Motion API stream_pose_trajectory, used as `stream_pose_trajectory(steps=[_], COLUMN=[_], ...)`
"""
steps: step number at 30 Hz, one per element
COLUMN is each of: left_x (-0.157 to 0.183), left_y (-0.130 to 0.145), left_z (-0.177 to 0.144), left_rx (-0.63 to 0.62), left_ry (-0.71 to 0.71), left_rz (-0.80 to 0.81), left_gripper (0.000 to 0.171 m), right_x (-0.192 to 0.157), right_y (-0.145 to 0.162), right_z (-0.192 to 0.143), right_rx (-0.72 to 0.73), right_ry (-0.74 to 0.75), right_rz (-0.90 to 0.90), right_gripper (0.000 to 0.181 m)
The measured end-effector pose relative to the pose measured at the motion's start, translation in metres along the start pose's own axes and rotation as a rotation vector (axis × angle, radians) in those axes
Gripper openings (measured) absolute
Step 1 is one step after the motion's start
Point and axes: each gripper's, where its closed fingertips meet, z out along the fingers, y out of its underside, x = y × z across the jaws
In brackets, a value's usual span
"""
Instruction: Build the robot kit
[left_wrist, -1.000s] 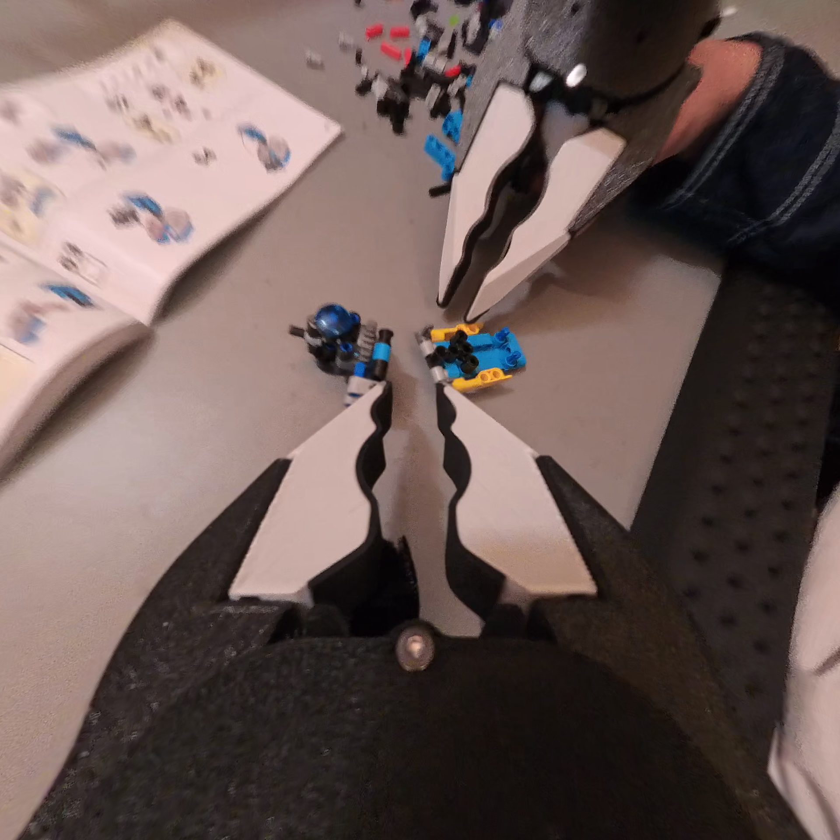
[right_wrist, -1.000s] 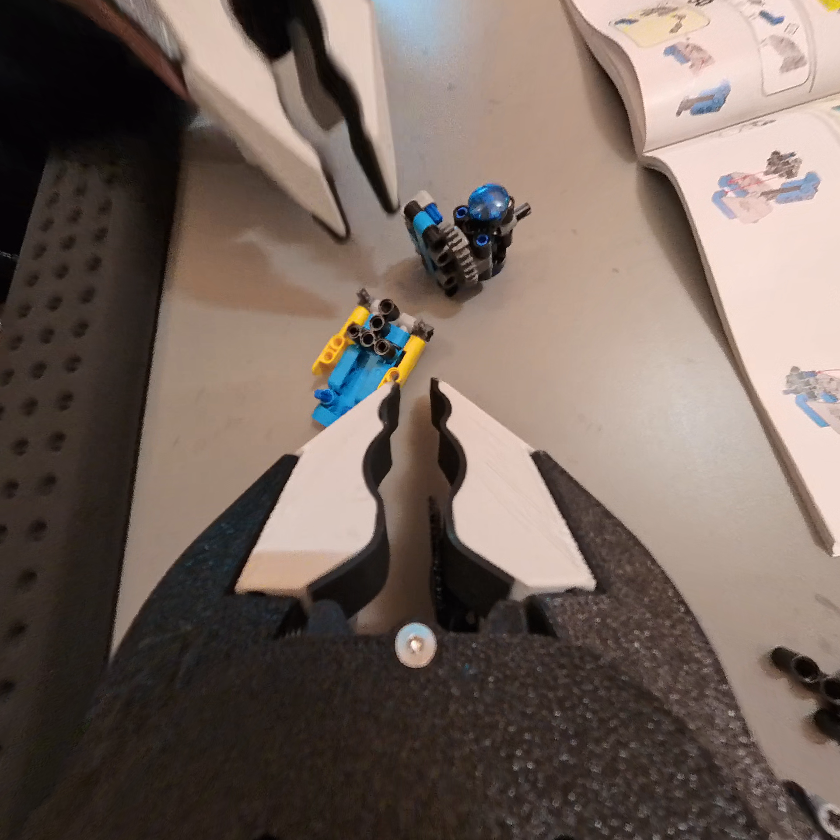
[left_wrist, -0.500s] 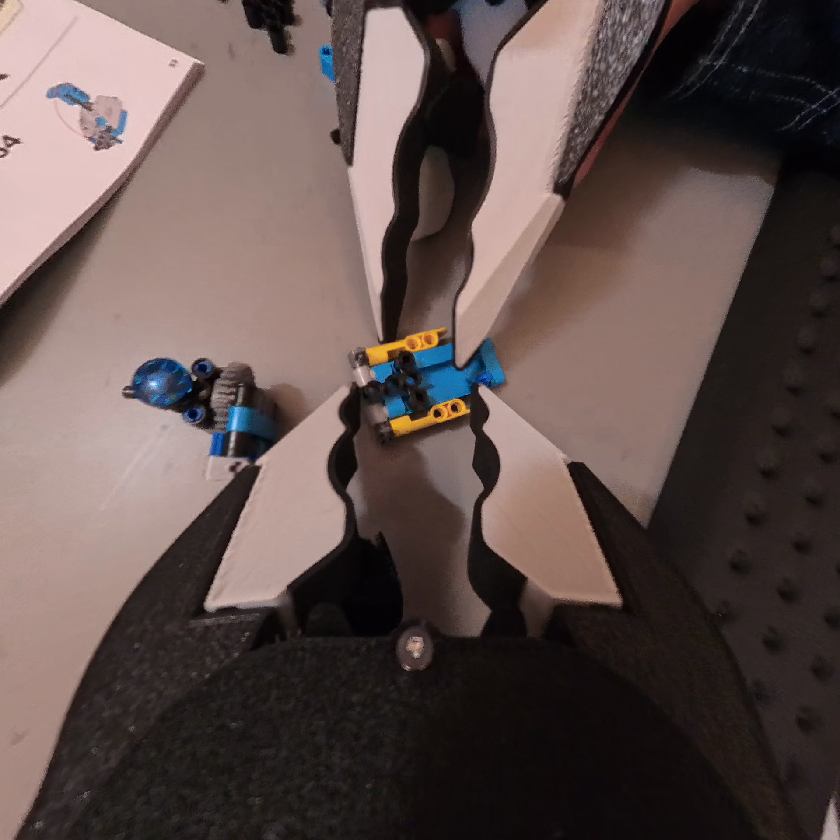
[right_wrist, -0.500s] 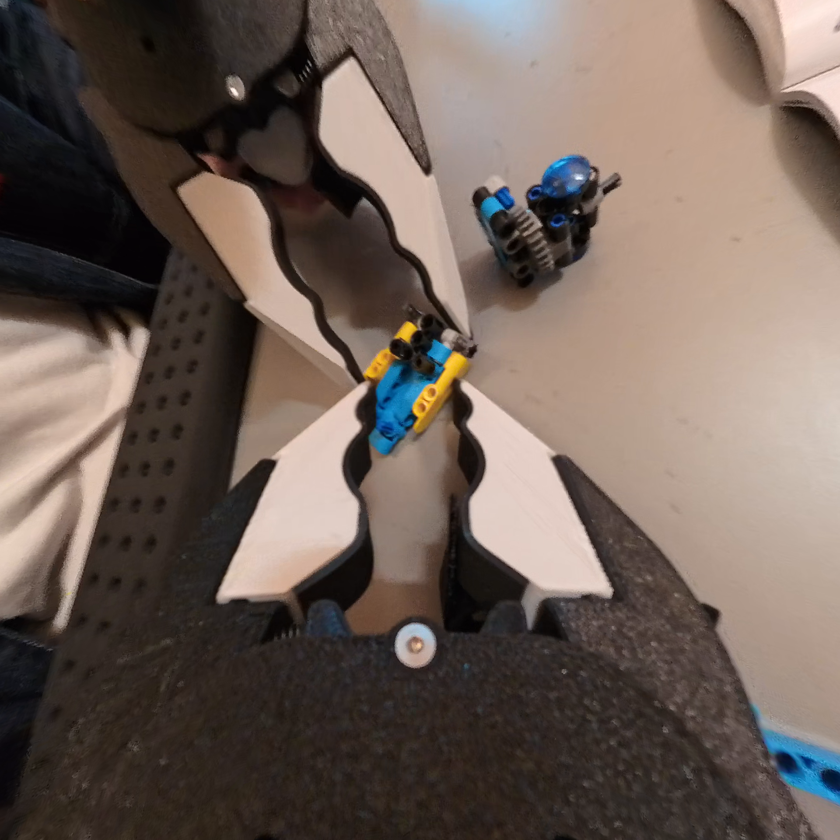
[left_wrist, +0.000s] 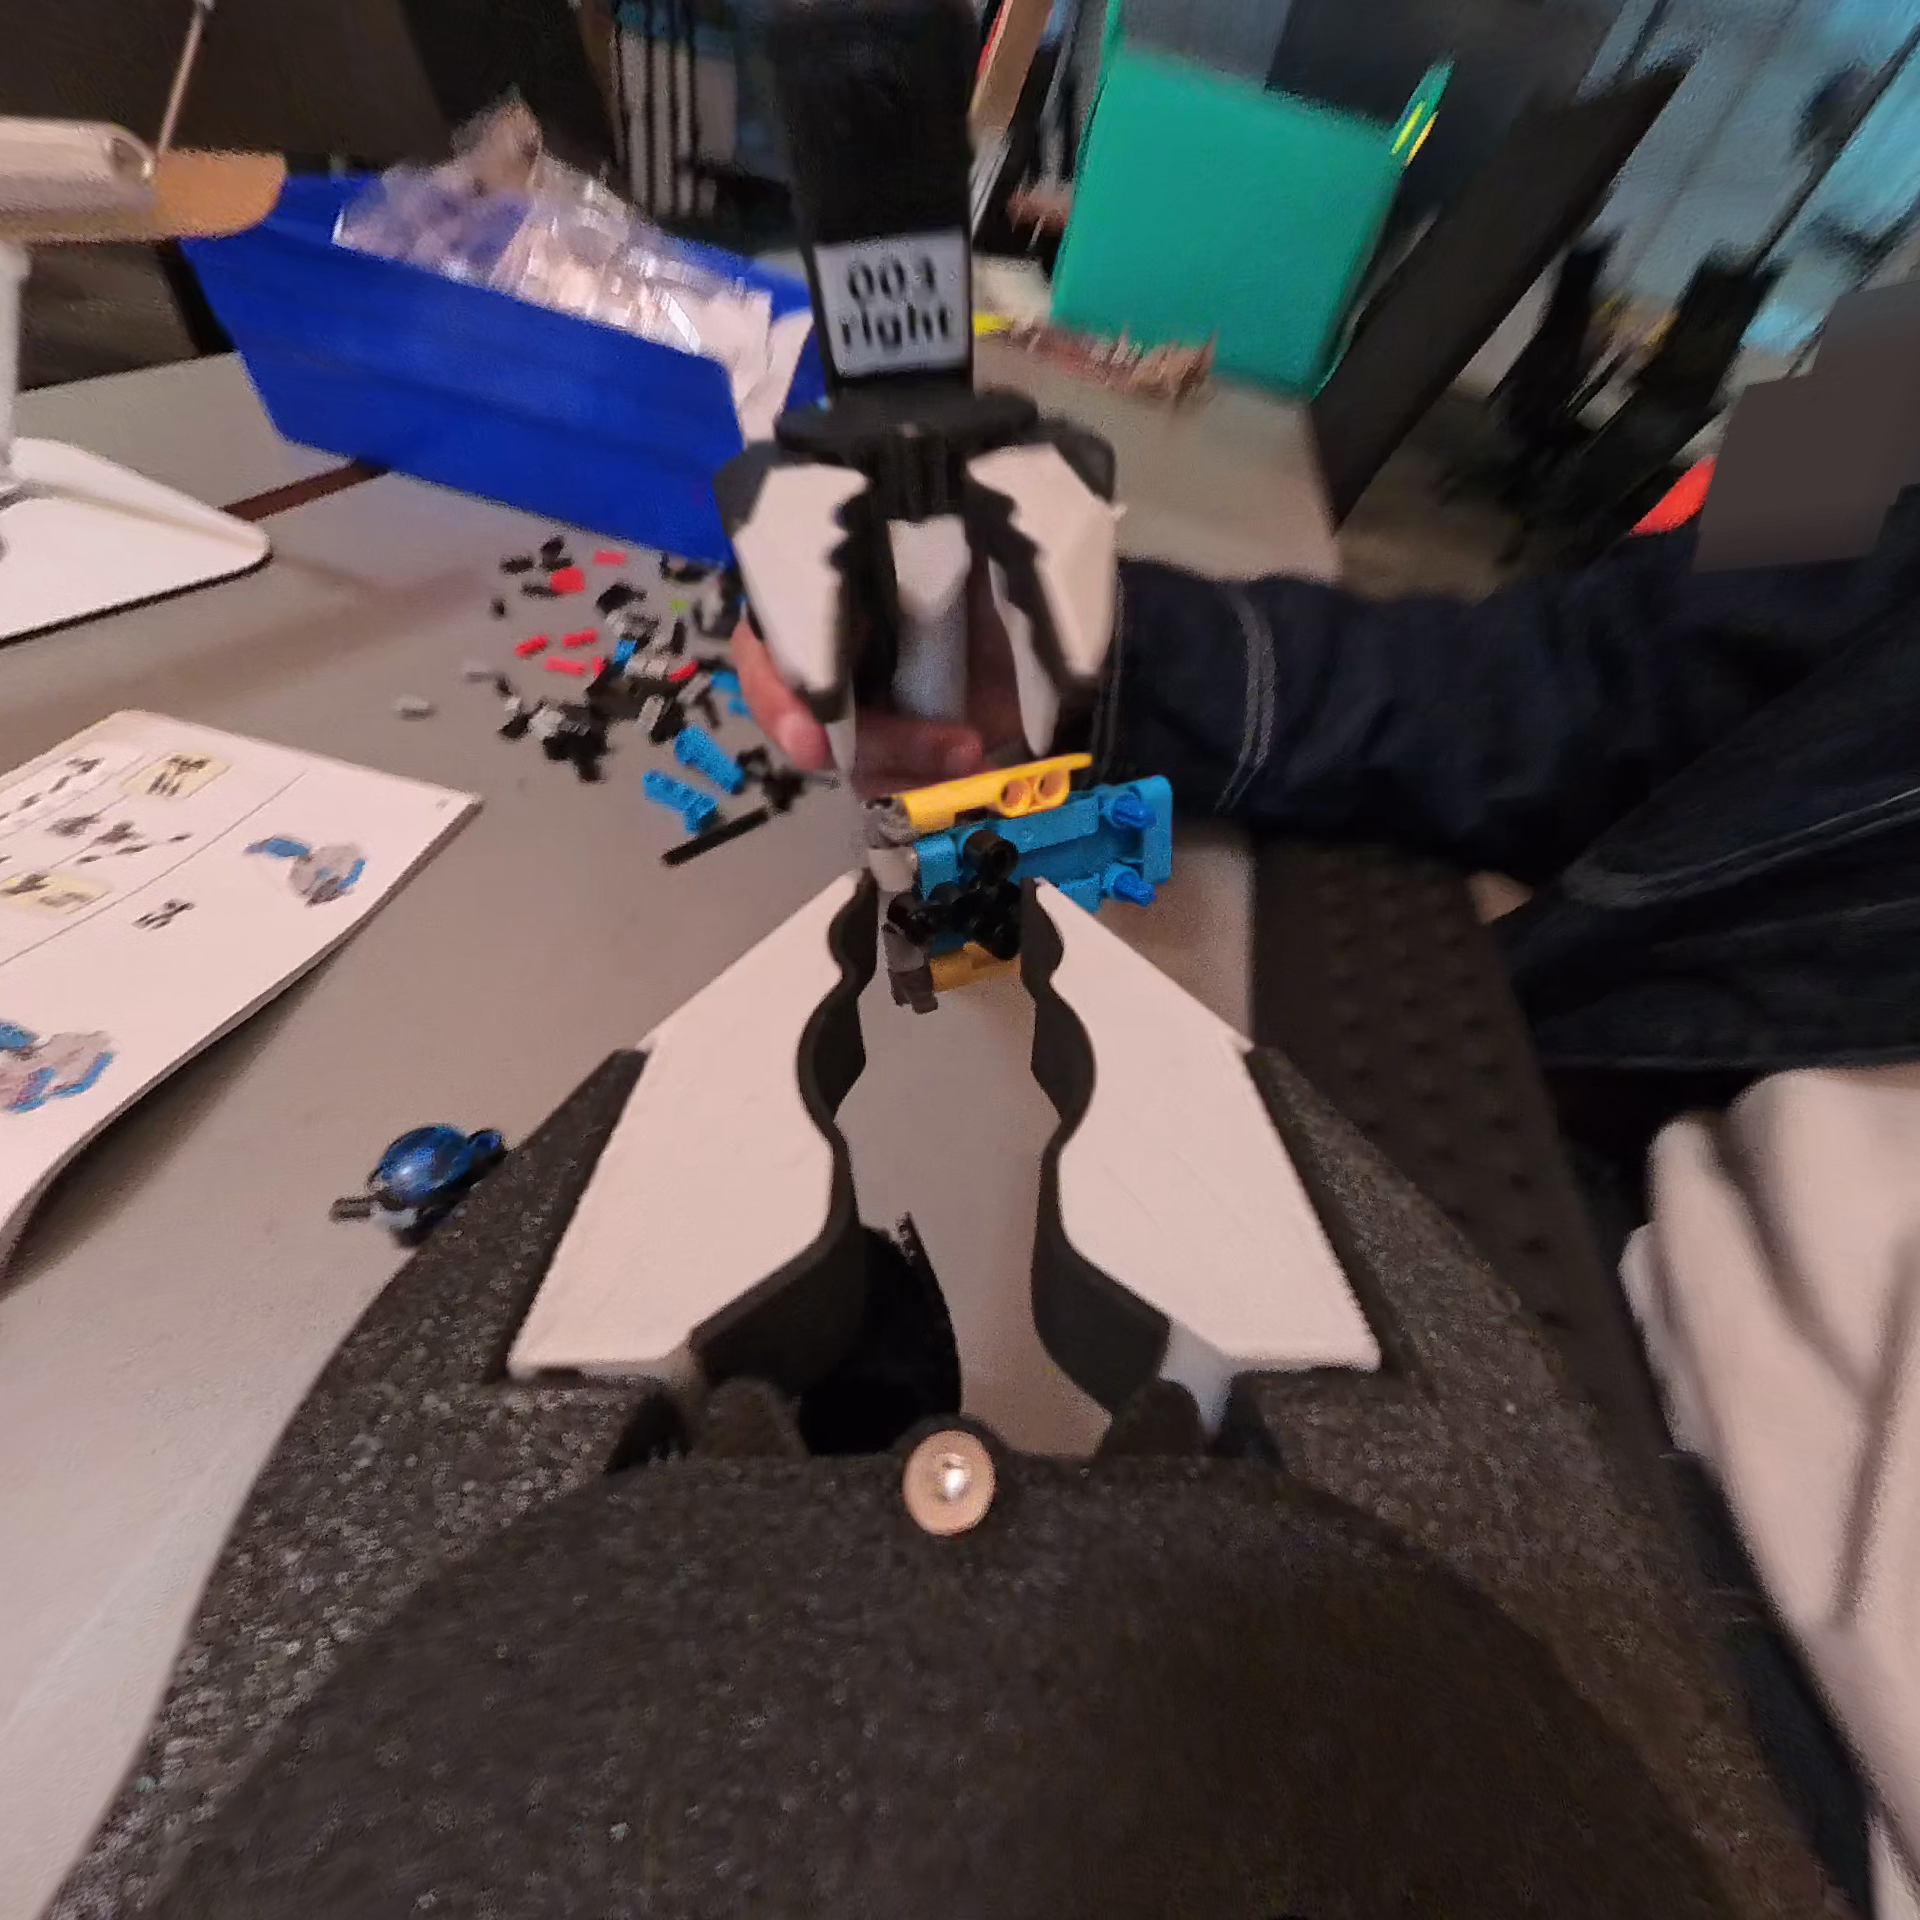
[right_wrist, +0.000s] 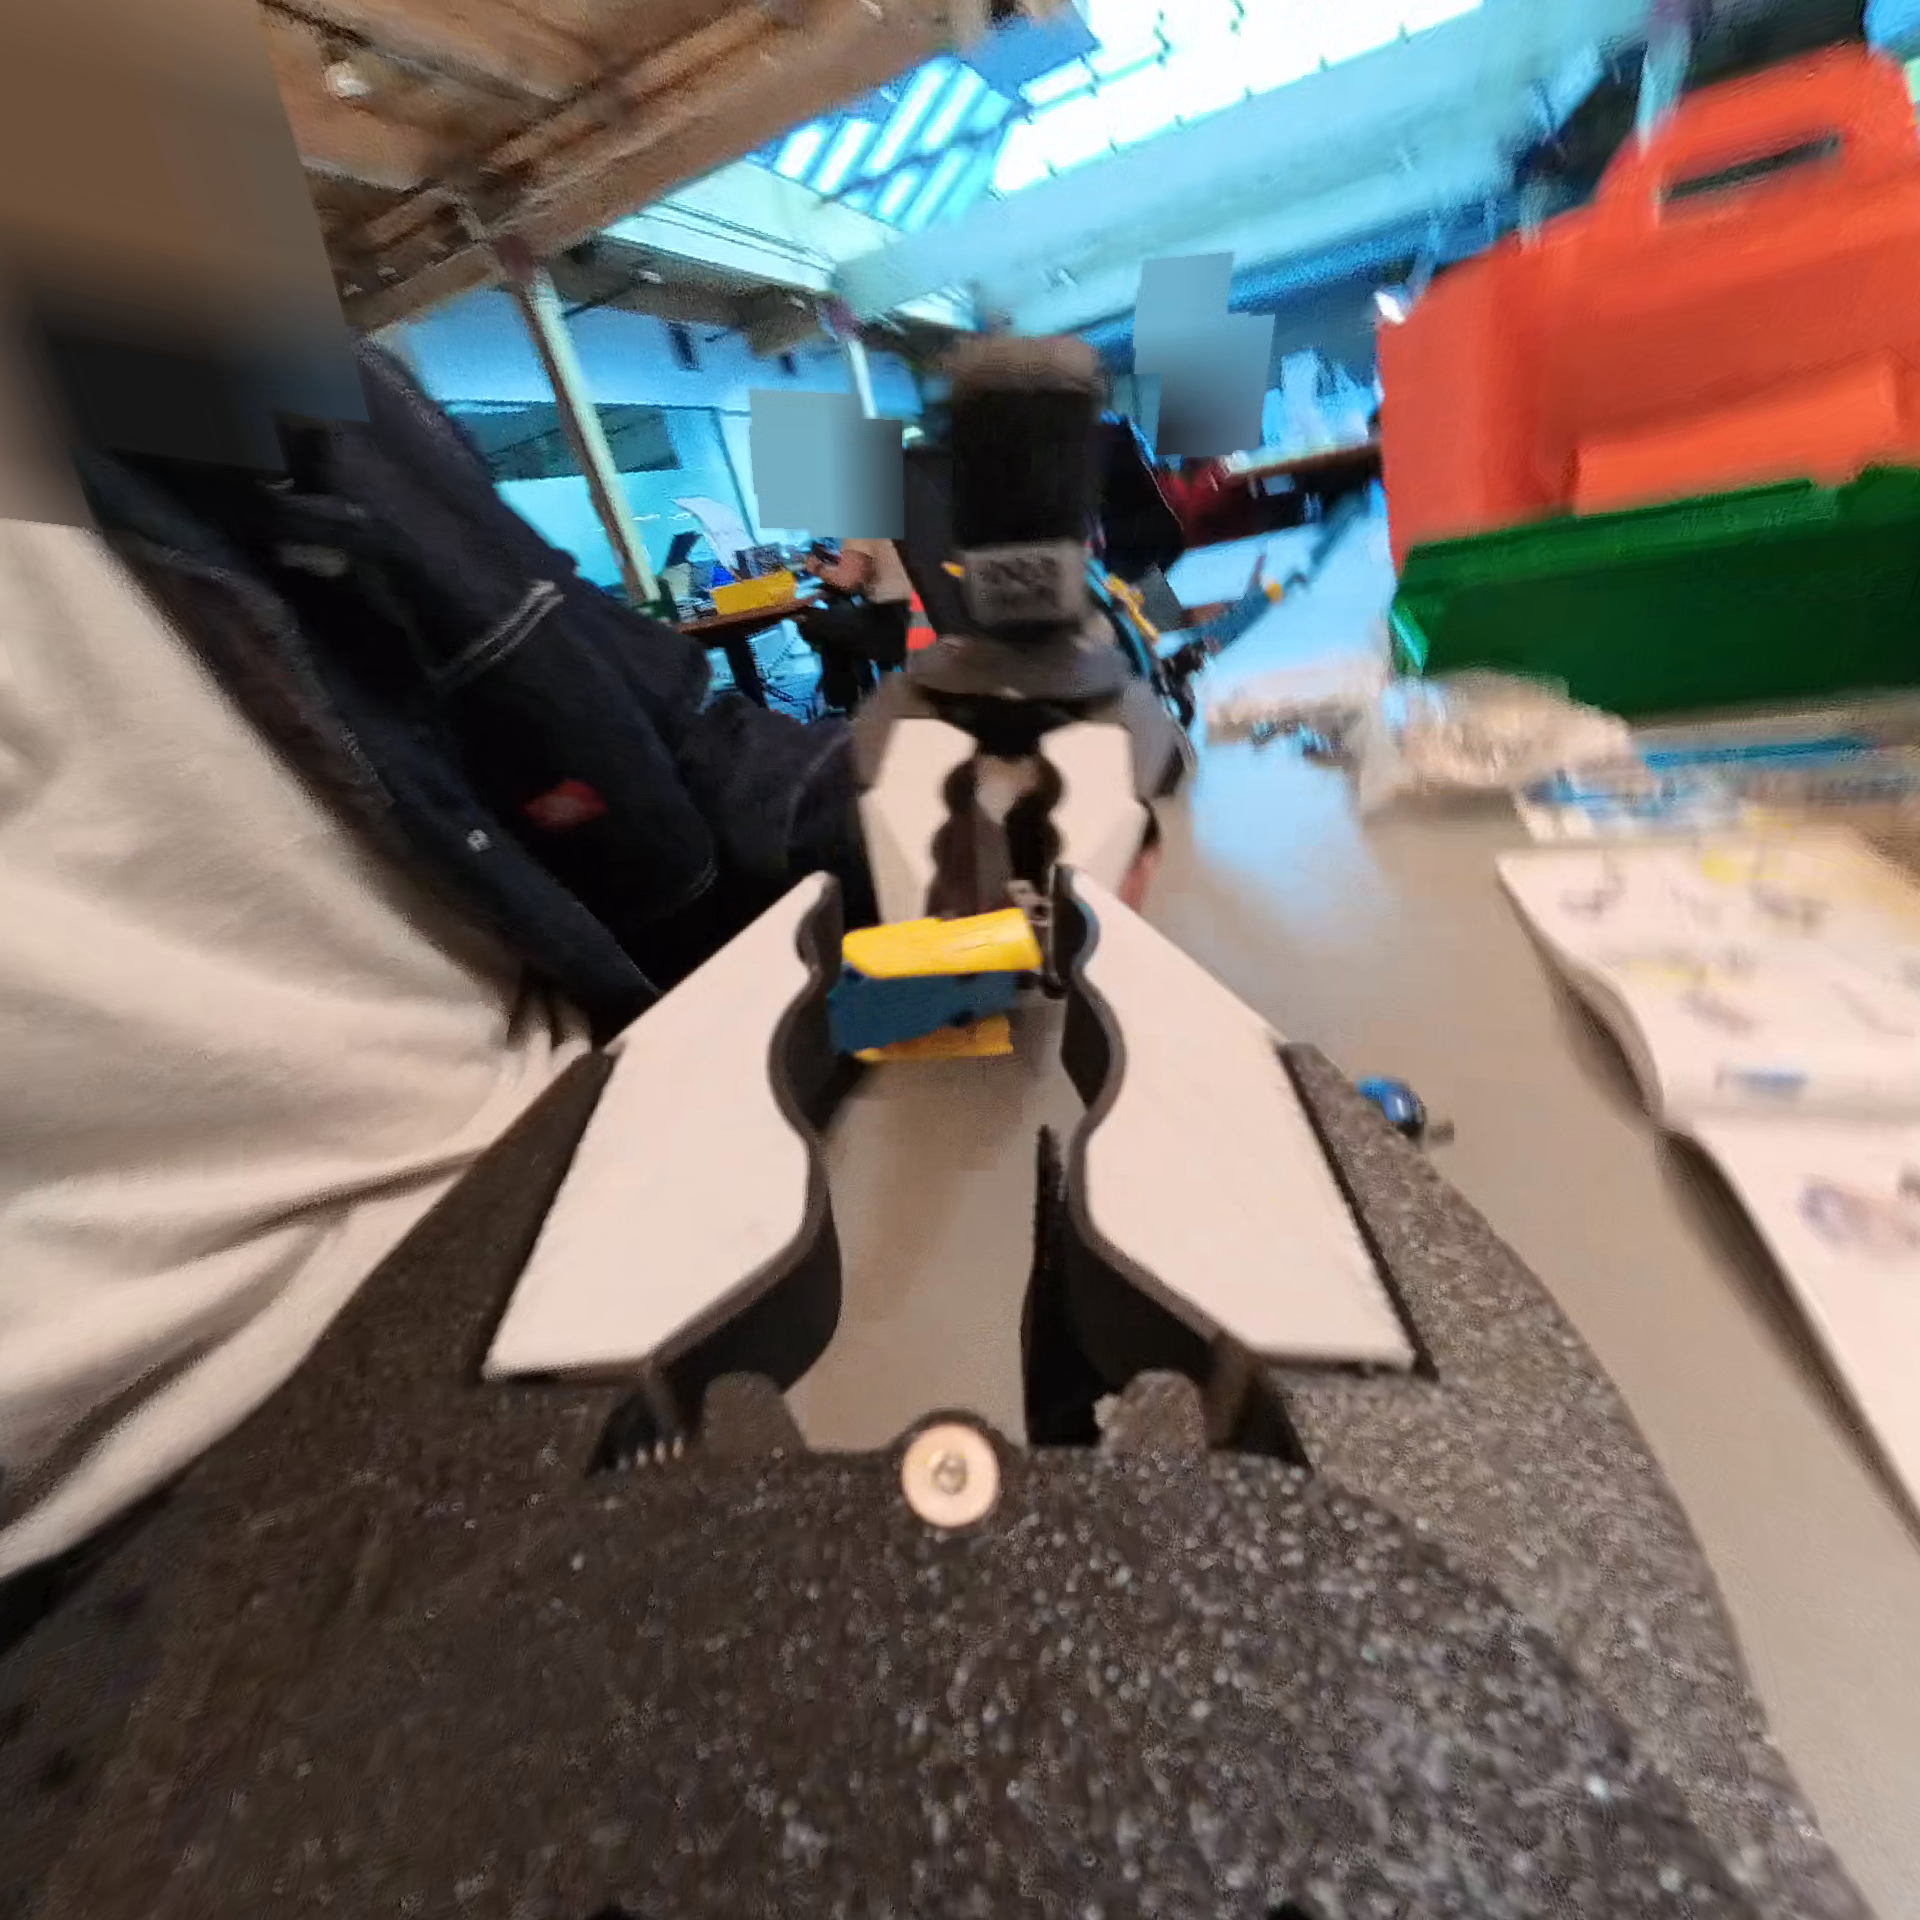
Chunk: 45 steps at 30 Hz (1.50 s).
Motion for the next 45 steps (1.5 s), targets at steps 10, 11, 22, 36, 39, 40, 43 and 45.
stream_pose_trajectory(steps=[10,11,22,36,39,40,43,45], left_x=[0.016,0.016,-0.037,-0.086,-0.088,-0.088,-0.088,-0.09], left_y=[-0.019,-0.018,-0.002,0.069,0.066,0.065,0.064,0.062], left_z=[-0.009,-0.008,-0.03,-0.017,-0.018,-0.018,-0.018,-0.02], left_rx=[0.121,0.118,0.011,-0.416,-0.389,-0.375,-0.33,-0.314], left_ry=[0.142,0.148,-0.117,-0.366,-0.34,-0.319,-0.255,-0.239], left_rz=[-0.084,-0.094,-0.019,0.361,0.297,0.24,0.084,0.043], left_gripper=[0.027,0.027,0.034,0.022,0.008,0.007,0.007,0.007], right_x=[-0.009,-0.012,0.038,0.077,0.078,0.078,0.081,0.089], right_y=[-0.001,-0.002,0.054,0.099,0.1,0.101,0.107,0.122], right_z=[0.019,0.02,0.005,0.011,0.015,0.015,0.01,-0.001], right_rx=[0.03,0.045,-0.318,-0.571,-0.579,-0.584,-0.627,-0.731], right_ry=[-0.094,-0.119,0.223,0.319,0.307,0.298,0.327,0.38], right_rz=[0.219,0.225,-0.044,-0.132,-0.135,-0.123,-0.132,-0.145], right_gripper=[0.058,0.05,0.047,0.048,0.047,0.048,0.048,0.051])
